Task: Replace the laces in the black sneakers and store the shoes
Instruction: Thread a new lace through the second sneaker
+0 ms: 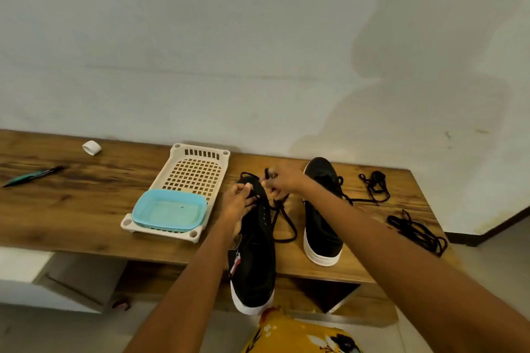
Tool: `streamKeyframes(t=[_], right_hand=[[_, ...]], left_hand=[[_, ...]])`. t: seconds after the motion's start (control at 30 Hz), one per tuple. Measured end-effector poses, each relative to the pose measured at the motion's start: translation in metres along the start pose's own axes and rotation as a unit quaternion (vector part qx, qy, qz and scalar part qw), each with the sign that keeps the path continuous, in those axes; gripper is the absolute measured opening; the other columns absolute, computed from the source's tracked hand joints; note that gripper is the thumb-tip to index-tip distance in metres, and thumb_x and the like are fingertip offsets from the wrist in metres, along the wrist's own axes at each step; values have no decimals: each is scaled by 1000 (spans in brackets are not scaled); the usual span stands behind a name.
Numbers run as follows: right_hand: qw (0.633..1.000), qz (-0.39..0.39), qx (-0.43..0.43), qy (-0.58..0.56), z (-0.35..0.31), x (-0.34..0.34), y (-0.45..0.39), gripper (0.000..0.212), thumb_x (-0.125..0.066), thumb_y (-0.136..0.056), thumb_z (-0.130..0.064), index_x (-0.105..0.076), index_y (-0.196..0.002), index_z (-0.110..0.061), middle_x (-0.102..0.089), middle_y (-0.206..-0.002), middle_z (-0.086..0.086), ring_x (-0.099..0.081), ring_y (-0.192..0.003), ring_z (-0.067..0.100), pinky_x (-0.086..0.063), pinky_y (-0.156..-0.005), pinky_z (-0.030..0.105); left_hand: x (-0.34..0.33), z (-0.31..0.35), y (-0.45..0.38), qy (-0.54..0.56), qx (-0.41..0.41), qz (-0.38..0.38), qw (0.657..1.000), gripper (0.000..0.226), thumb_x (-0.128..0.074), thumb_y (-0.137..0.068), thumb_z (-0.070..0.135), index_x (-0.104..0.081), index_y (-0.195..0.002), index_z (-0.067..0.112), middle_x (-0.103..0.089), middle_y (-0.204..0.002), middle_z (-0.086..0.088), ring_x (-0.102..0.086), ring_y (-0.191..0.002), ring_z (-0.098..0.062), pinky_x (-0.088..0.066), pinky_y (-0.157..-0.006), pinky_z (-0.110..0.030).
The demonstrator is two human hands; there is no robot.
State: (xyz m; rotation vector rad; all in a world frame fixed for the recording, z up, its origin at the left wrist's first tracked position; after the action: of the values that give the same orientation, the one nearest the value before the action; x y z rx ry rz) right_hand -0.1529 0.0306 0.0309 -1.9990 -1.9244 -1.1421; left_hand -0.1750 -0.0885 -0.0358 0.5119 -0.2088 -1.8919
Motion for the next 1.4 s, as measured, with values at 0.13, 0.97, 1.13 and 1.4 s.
streamKeyframes(t=[0.13,0.97,1.13,1.4], right_hand=[[999,11,4,47,10,-38,-1,19,-54,-95,-18,-62,-103,-3,-55,-69,0,-58,-59,14,-56,-59,26],[986,161,34,-21,1,-10,27,15,-60,-91,-11,-70,-101,-4,-69,-99,9,-59,-76,11,-51,-67,22],[993,115,23,-3,-3,-50,14,20,-58,-92,-8,-68,-109,-7,-70,-94,9,-55,-64,3,-48,-61,14],[987,113,-18,117,7,-65,6,14,-61,-89,-9,-75,-91,-8,-74,-88,11,-67,-63,16,-58,-73,30]], left_hand=[[-6,16,1,-108,-75,-24,991,13,-55,-93,16,-64,-83,15,-66,-87,-6,-62,-86,-23,-51,-78,-34],[53,23,21,-227,61,79,969,25,-54,-88,-6,-65,-110,-1,-61,-102,-14,-55,-93,-24,-47,-78,-30],[53,14,20,-181,99,49,977,29,-52,-88,-9,-64,-113,-1,-65,-112,-20,-61,-103,-31,-51,-92,-38],[50,6,22,-165,113,32,979,29,-51,-89,-7,-63,-114,1,-64,-102,-15,-61,-102,-28,-51,-89,-36]])
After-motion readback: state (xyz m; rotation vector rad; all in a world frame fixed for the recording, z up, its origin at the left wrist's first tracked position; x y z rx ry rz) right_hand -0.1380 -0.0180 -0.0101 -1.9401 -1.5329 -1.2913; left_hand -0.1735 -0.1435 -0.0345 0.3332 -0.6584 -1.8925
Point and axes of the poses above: each hand's wrist, its own y-axis away from the middle knuckle, its own x-axis out of the back of the hand, z = x × y, the point moved 6 cm from there along -y, towards the middle knuckle
